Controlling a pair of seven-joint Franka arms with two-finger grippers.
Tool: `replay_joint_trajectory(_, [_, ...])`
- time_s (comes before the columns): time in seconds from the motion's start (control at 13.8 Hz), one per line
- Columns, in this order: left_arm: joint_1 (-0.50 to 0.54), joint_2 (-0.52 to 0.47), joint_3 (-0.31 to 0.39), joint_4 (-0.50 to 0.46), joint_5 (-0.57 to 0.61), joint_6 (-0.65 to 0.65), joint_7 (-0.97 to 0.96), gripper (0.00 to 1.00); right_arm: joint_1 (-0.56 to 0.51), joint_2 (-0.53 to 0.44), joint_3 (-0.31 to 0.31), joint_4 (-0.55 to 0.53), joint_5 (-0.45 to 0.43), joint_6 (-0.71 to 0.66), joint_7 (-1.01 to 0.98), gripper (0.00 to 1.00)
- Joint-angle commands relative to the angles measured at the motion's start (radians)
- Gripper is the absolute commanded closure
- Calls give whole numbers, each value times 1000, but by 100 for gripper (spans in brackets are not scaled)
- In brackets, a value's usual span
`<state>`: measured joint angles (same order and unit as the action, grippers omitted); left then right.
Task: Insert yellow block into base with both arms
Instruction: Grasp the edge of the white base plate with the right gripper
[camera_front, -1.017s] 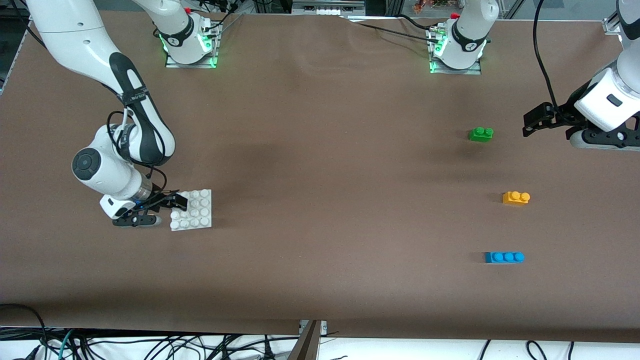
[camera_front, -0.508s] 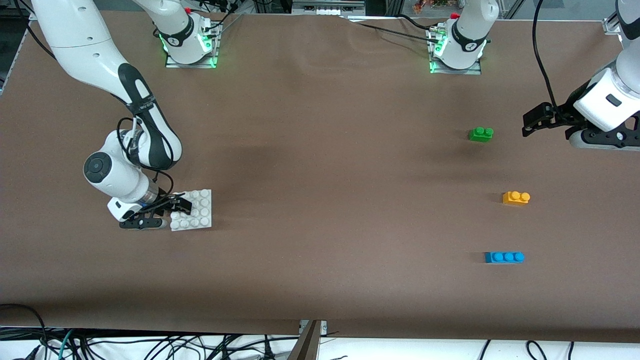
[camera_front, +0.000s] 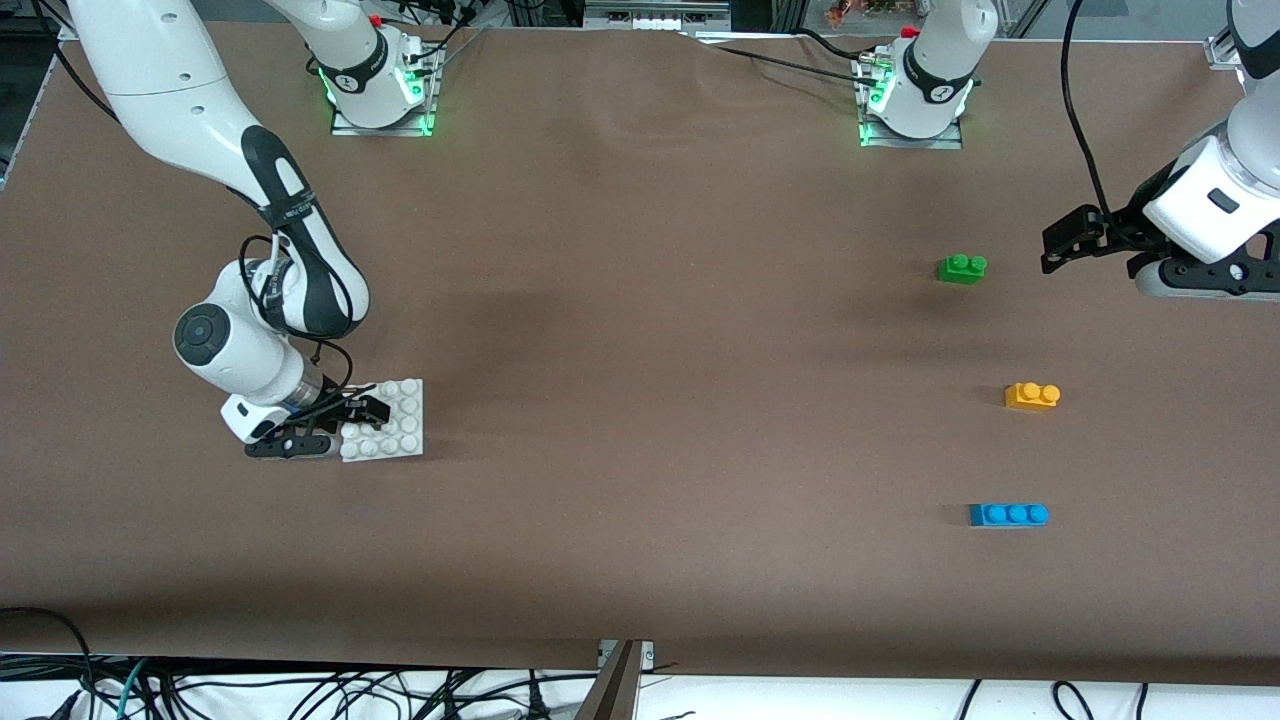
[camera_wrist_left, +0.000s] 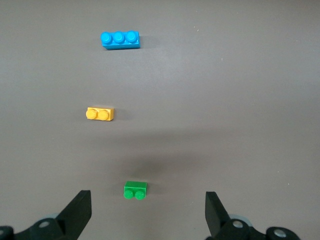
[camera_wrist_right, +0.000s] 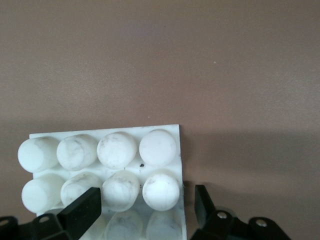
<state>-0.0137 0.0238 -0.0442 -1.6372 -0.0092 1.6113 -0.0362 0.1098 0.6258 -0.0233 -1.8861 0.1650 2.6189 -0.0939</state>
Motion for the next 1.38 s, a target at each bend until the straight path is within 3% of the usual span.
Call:
replay_joint_trajectory(0.0, [-2,15,0,31,2,-16,-7,0,10,15,6,7,21,13,-12,18])
replay_joint_trajectory(0.15, [-2,15,0,31,2,-16,-7,0,10,15,13,9,21,13,-10,19])
replay_joint_trajectory(0.44, [-2,15,0,31,2,-16,-5,0,18,15,22,9,21,13,-9,30])
replay_joint_trajectory(1.02, [0,13,0,31,2,-18,-5,0,27,8,22,13,21,6,-12,30])
replay_joint_trajectory(1.31, [0,13,0,31,2,-44,-1,0,100,3,19,16,24,4,112,30])
